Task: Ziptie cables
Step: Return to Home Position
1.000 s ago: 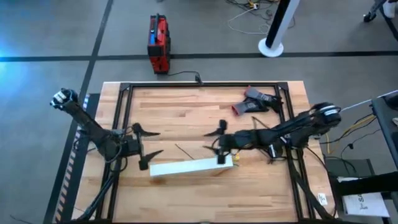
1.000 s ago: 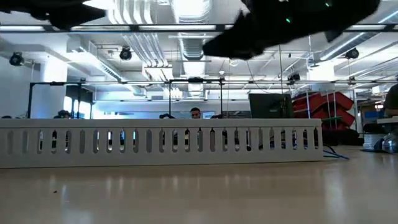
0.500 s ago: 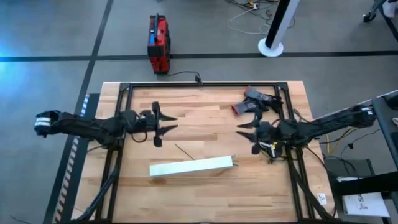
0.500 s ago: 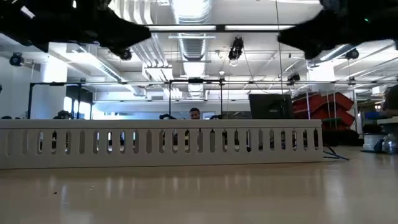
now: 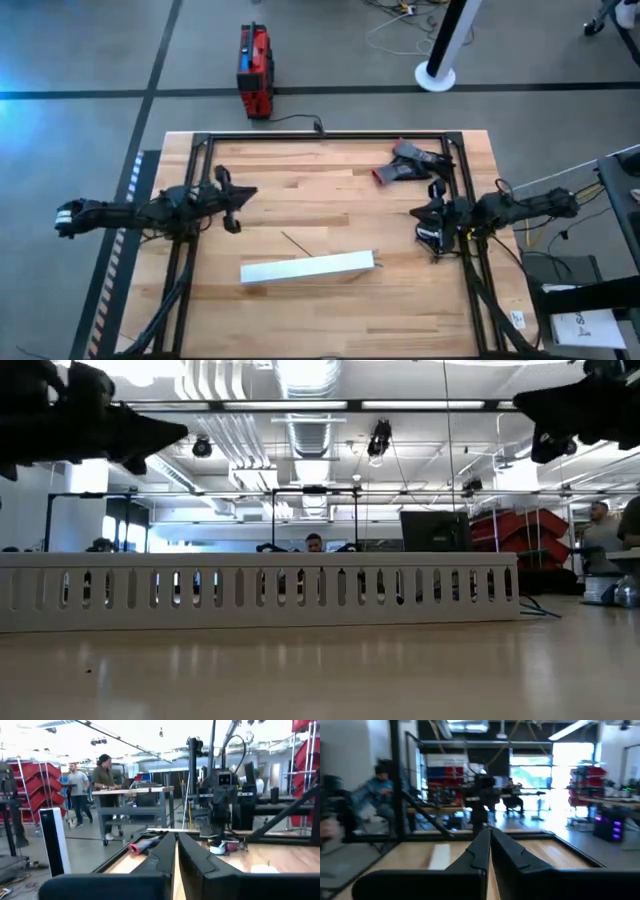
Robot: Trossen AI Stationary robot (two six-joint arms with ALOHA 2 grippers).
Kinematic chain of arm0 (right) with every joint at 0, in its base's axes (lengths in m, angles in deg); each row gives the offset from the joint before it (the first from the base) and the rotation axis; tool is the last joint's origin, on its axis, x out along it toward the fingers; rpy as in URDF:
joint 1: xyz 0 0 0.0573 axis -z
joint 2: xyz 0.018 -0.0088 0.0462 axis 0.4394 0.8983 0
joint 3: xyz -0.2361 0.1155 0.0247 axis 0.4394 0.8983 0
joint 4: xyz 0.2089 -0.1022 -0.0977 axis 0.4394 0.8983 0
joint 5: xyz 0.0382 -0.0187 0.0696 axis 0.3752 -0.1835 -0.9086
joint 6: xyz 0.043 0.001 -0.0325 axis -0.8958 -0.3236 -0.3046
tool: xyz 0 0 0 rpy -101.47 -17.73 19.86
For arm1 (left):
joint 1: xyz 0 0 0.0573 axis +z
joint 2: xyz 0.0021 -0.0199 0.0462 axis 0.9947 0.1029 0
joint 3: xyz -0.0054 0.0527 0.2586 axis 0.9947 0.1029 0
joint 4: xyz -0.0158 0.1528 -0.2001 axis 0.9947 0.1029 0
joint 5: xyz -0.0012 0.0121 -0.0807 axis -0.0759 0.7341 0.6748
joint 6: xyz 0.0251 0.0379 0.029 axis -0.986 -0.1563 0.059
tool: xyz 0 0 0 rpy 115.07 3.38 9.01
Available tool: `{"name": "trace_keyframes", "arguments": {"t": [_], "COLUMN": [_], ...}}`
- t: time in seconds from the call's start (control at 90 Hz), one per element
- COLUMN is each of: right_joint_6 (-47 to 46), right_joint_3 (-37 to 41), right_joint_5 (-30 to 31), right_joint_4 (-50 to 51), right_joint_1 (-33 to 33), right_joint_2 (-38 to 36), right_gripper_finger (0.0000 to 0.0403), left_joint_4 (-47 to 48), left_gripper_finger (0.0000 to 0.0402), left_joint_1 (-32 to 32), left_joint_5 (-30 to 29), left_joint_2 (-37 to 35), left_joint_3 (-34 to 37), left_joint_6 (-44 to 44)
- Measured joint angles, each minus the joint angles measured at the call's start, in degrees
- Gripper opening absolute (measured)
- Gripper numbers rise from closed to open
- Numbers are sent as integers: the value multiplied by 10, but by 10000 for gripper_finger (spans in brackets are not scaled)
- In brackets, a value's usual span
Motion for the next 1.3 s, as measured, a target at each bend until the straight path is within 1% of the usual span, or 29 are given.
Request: {"name": "trace_keyframes", "arguments": {"t": [0.056, 0.144, 0.211, 0.311, 0.389, 0.522, 0.633, 0.733, 0.822, 0.944, 1.022, 1.122, 1.3], "right_joint_6": [0, 2, 3, 3, 4, 4, 14, -1, -29, -24, 3, 13, 13], "right_joint_3": [0, -1, -3, -13, -14, -17, -20, -2, 0, 0, 0, 0, 0], "right_joint_5": [-15, -17, -18, -47, -60, -64, -66, -79, -78, -80, -72, -45, -45], "right_joint_4": [-3, -5, 2, 3, 13, 11, 12, -1, 37, 31, 33, 32, 38], "right_joint_1": [-1, -1, -1, -2, -2, -4, -5, -5, -5, -5, -5, -5, -5], "right_joint_2": [0, 1, -2, -2, -1, -2, -2, 1, 4, 4, 4, 6, 8], "right_gripper_finger": [1, 0, 0, 0, 0, 0, 0, 0, 0, 0, 0, 0, 0], "left_joint_4": [5, 58, 100, 153, 169, 188, 186, 188, 210, 179, 183, 192, 195], "left_gripper_finger": [2, 1, 0, 0, 0, 0, 0, 0, 0, 0, 0, 0, 2], "left_joint_1": [-3, -6, -7, -10, -16, -18, -28, -37, -42, -54, -55, -54, -54], "left_joint_5": [0, 0, -13, -20, -23, -29, -3, -3, -9, 11, 10, 6, 6], "left_joint_2": [-23, -70, -107, -162, -161, -161, -161, -160, -157, -161, -158, -152, -128], "left_joint_3": [3, 2, 0, 2, 3, -13, -16, 2, 3, 2, -1, -1, -1], "left_joint_6": [3, 4, 3, 21, 23, 17, 31, 40, 74, 96, 97, 96, 87]}}
